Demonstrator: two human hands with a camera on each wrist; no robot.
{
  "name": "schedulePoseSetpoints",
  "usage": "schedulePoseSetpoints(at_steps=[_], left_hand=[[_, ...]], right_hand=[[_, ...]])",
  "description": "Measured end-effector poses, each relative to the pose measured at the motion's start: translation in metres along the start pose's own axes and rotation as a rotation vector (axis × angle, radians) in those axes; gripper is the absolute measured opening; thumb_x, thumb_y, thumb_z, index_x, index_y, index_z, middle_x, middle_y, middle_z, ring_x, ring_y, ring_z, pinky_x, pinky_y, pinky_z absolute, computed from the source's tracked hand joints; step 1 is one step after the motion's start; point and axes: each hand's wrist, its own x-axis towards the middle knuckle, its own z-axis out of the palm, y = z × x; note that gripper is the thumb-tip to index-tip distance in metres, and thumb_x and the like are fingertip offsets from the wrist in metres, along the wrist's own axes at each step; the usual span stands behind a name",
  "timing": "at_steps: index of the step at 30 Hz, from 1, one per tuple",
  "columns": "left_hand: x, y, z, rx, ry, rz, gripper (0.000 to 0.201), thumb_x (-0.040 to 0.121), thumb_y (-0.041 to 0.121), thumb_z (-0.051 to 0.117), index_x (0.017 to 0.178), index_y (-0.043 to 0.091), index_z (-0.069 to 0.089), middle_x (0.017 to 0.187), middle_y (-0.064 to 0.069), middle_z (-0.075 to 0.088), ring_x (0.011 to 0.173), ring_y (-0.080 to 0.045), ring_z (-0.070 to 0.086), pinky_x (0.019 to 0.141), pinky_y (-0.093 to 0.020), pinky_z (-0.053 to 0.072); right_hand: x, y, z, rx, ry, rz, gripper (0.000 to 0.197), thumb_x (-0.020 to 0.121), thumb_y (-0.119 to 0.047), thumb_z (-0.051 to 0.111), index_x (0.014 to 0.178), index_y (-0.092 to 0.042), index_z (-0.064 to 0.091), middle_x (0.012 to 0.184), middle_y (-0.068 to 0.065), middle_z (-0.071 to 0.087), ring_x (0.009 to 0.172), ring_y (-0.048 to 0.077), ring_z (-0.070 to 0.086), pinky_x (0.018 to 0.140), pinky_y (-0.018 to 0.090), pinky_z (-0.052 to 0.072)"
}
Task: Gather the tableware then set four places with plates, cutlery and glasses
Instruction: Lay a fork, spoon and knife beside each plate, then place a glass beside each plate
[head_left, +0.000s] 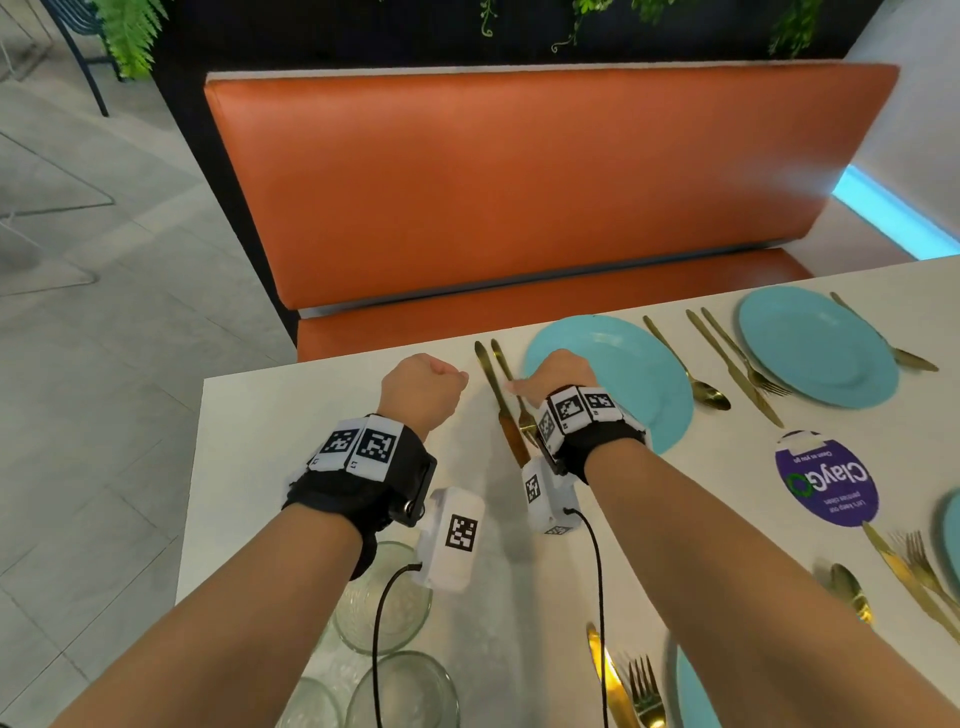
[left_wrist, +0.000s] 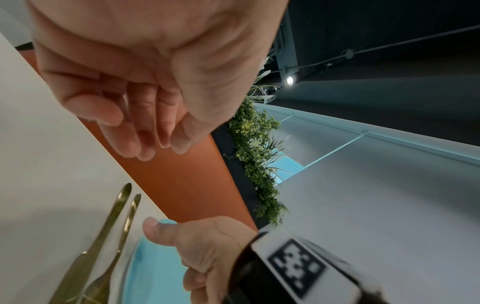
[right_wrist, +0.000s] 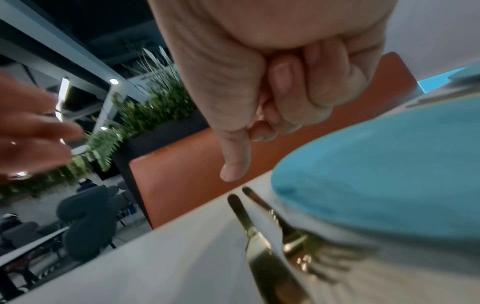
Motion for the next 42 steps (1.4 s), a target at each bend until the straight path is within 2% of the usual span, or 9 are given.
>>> schedulePoseSetpoints(at_steps=[5,9,17,22,28,33,38,40,42], left_hand=[[-0.031,0.019,0.009,0.013,-0.058,0.061,0.021,0.091,0.021,0.053,0.071,0.021,0.052,0.091,-0.006,0.064,0.088,-0.022,0.061,0.087,-0.036,0.051],[-0.067,0.037,0.020,0.068,-0.112,0.159,0.027,0.091,0.019,0.052,0.063,0.021,0.051,0.091,-0.008,0.064,0.095,-0.028,0.063,0.091,-0.038,0.051],[-0.154,0.029,0.056,0.131,-0.196,0.294,0.018,0.088,0.018,0.053,0.070,0.016,0.058,0.090,-0.015,0.066,0.087,-0.030,0.063,0.091,-0.041,0.051],[-0.198,-0.016,0.083,0.231,-0.257,0.272,0.016,0.089,0.020,0.053,0.096,0.011,0.064,0.108,-0.005,0.068,0.104,-0.022,0.062,0.093,-0.030,0.049],[-0.223,-0.078,0.090,0.420,-0.310,0.228,0.032,0.095,0.029,0.043,0.109,0.006,0.060,0.113,-0.009,0.066,0.107,-0.025,0.060,0.091,-0.031,0.047],[-0.234,-0.128,0.058,0.463,-0.324,0.119,0.026,0.090,0.027,0.049,0.070,0.014,0.059,0.073,-0.005,0.063,0.076,-0.024,0.062,0.067,-0.028,0.049],[-0.234,-0.174,0.008,0.588,-0.419,-0.182,0.037,0.088,0.034,0.056,0.058,0.014,0.050,0.037,0.006,0.052,0.048,-0.010,0.048,0.044,-0.018,0.037],[-0.234,-0.184,-0.008,0.663,-0.394,-0.215,0.036,0.088,0.041,0.055,0.065,0.013,0.056,0.051,0.004,0.061,0.062,-0.015,0.057,0.053,-0.019,0.041],[-0.233,-0.195,-0.021,0.725,-0.323,-0.247,0.044,0.088,0.049,0.053,0.101,0.008,0.065,0.102,-0.006,0.069,0.100,-0.021,0.063,0.078,-0.024,0.049]], right_hand=[[-0.039,0.031,-0.031,-0.126,0.023,-0.046,0.052,0.082,-0.051,0.063,0.109,-0.007,0.056,0.095,0.005,0.053,0.098,0.024,0.056,0.076,0.028,0.036],[-0.077,0.065,-0.039,-0.203,-0.004,-0.066,0.058,0.081,-0.057,0.060,0.108,-0.007,0.059,0.091,0.004,0.053,0.084,0.019,0.047,0.074,0.027,0.036],[-0.158,0.119,-0.035,-0.074,-0.120,-0.154,0.029,0.082,-0.045,0.066,0.079,-0.017,0.059,0.098,0.004,0.066,0.096,0.020,0.060,0.078,0.031,0.046],[-0.193,0.142,0.002,-0.154,-0.204,-0.245,0.034,0.085,-0.039,0.062,0.110,-0.016,0.061,0.110,0.004,0.065,0.106,0.022,0.060,0.076,0.026,0.042],[-0.223,0.146,0.040,-0.211,-0.260,-0.254,0.015,0.089,-0.022,0.050,0.098,-0.015,0.058,0.110,0.009,0.065,0.101,0.026,0.060,0.074,0.026,0.040],[-0.245,0.144,0.066,-0.033,-0.296,-0.143,0.047,0.081,-0.031,0.070,0.123,-0.021,0.051,0.120,0.005,0.061,0.108,0.020,0.058,0.087,0.026,0.045],[-0.264,0.118,0.079,0.089,-0.326,-0.172,0.069,0.075,-0.032,0.077,0.134,-0.022,0.042,0.125,0.006,0.056,0.115,0.021,0.054,0.095,0.027,0.042],[-0.270,0.106,0.085,0.155,-0.334,-0.193,0.081,0.071,-0.031,0.080,0.138,-0.021,0.037,0.132,0.007,0.051,0.122,0.022,0.049,0.099,0.029,0.040],[-0.276,0.096,0.094,0.208,-0.331,-0.222,0.092,0.067,-0.029,0.083,0.143,-0.019,0.031,0.138,0.006,0.045,0.127,0.022,0.044,0.102,0.029,0.037]])
